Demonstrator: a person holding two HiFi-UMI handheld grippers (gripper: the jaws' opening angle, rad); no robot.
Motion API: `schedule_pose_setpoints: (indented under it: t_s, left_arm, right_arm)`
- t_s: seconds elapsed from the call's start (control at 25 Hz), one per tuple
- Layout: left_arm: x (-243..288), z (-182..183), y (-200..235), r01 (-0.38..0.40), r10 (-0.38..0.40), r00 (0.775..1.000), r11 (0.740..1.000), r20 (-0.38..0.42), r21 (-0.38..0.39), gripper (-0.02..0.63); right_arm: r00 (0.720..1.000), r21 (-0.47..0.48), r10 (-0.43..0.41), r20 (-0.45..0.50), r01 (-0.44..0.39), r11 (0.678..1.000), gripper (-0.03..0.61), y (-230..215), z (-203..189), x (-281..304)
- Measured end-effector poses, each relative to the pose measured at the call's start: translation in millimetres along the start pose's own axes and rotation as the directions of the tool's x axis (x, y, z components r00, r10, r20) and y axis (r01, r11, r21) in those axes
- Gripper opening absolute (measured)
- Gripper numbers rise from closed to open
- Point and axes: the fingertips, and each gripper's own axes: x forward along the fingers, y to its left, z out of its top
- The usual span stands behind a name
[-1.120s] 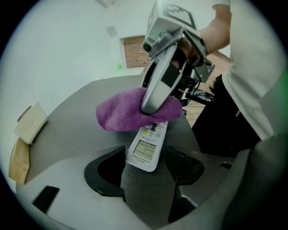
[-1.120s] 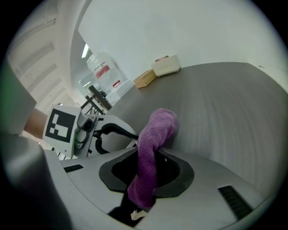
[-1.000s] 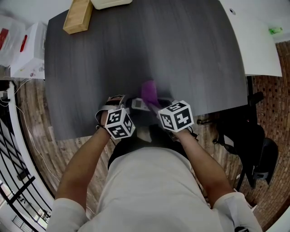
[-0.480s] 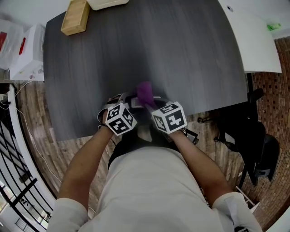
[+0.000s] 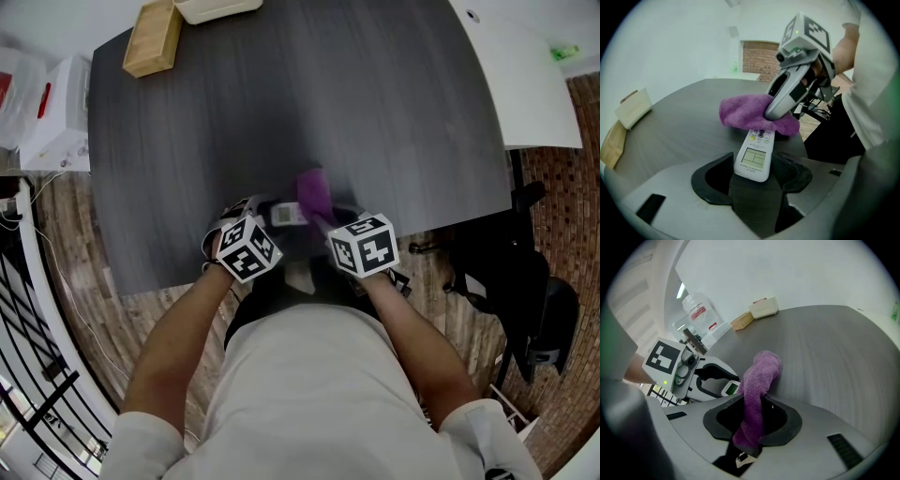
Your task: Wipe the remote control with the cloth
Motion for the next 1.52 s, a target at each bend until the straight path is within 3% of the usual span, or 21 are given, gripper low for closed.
schedule_pose_setpoints:
  t_s: [0.32,0.44,0.56,0.76,0.84,0.88,1.04,1.12,1.16,1.2,1.24,1.28,1.32,1.48,1.52]
  left_arm:
    - [0,1,-1,0.029,-0.028,0.999,0.998,0.018,-0.052,0.253]
    - [0,1,0,0.04,-0.038,0.999,0.997,0.023,-0.071,0.253]
    - [0,1,3,0.068,-0.062,0.997,0.988,0.043,-0.142,0.253]
    - [-1,1,8,0.148,-0.13,0.988,0.943,0.082,-0.296,0.252]
    - [-3,4,10,0.204,-0.17,0.978,0.895,0.12,-0.397,0.252]
    - [-4,5,12,0.239,-0.195,0.97,0.857,0.142,-0.456,0.252]
    - [-9,8,9,0.39,-0.304,0.92,0.644,0.247,-0.658,0.247]
    - [-12,8,9,0.441,-0.327,0.895,0.538,0.304,-0.718,0.245]
    - [-14,8,10,0.458,-0.33,0.885,0.497,0.327,-0.737,0.244]
    - [-15,8,11,0.469,-0.331,0.879,0.47,0.343,-0.748,0.242]
    - [-16,7,12,0.475,-0.333,0.875,0.46,0.35,-0.75,0.242]
    - [-16,7,11,0.475,-0.336,0.876,0.47,0.347,-0.744,0.241]
    - [-16,6,11,0.468,-0.335,0.881,0.5,0.335,-0.729,0.238]
    - [-15,1,17,0.343,-0.247,0.939,0.714,0.24,-0.61,0.235]
    - [-15,0,17,0.315,-0.229,0.949,0.751,0.219,-0.58,0.235]
  right_arm:
    - [0.999,0.076,-0.034,0.007,0.033,0.997,0.095,-25,-3,-14]
    - [0.996,0.081,-0.093,-0.008,0.093,0.992,0.095,-43,-6,-20]
    - [0.985,0.11,-0.17,-0.039,0.174,0.979,0.092,-72,-16,-29]
    - [0.987,0.148,-0.159,0.012,0.155,0.977,0.092,-80,-13,-40]
    - [0.99,0.119,-0.132,0.049,0.125,0.985,0.092,-69,-5,-39]
    - [0.991,0.093,-0.117,0.068,0.111,0.989,0.092,-62,0,-37]
    - [0.989,-0.061,-0.073,0.132,0.081,0.995,0.092,-33,23,-30]
    - [0.987,-0.139,-0.069,0.146,0.089,0.986,0.092,-23,31,-25]
    - [0.987,-0.179,-0.07,0.146,0.096,0.979,0.092,-20,35,-22]
    - [0.987,-0.218,-0.074,0.141,0.103,0.97,0.092,-18,37,-18]
    - [0.988,-0.253,-0.08,0.132,0.111,0.961,0.092,-16,39,-14]
    - [0.989,-0.281,-0.088,0.12,0.119,0.952,0.092,-16,41,-11]
    - [0.99,-0.3,-0.098,0.106,0.126,0.946,0.092,-17,43,-8]
    - [0.994,-0.298,-0.11,0.026,0.112,0.948,0.092,-20,41,7]
    - [0.994,-0.296,-0.108,0.02,0.108,0.949,0.092,-18,42,10]
